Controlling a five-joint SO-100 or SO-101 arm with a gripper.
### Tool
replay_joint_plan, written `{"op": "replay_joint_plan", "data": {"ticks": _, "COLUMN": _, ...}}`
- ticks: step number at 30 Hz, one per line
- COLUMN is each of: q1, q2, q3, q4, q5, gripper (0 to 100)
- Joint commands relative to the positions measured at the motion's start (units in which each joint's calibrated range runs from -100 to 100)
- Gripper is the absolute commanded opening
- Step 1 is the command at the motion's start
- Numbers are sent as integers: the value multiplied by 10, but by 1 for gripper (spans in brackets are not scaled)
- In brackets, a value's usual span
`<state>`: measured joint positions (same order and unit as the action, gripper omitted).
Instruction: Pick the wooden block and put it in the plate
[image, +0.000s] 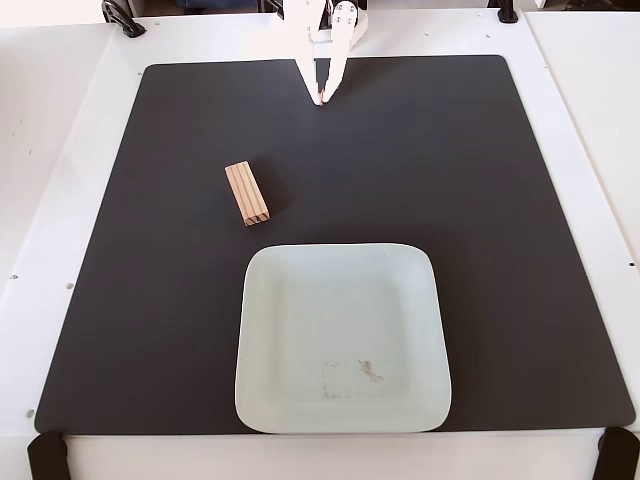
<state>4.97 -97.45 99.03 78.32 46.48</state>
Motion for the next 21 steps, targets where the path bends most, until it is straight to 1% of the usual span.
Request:
{"op": "replay_joint_plan", "data": {"ticks": 1, "q1": 6, "q2": -3, "q3": 3, "q4": 4, "q5": 3, "gripper": 1}}
{"op": "replay_joint_plan", "data": {"ticks": 6, "q1": 7, "q2": 3, "q3": -3, "q4": 3, "q5": 4, "gripper": 1}}
{"op": "replay_joint_plan", "data": {"ticks": 12, "q1": 10, "q2": 20, "q3": -74, "q4": 8, "q5": 5, "gripper": 1}}
{"op": "replay_joint_plan", "data": {"ticks": 16, "q1": 48, "q2": 92, "q3": -155, "q4": 4, "q5": 5, "gripper": 1}}
{"op": "replay_joint_plan", "data": {"ticks": 21, "q1": 92, "q2": 234, "q3": -300, "q4": 5, "q5": 5, "gripper": 1}}
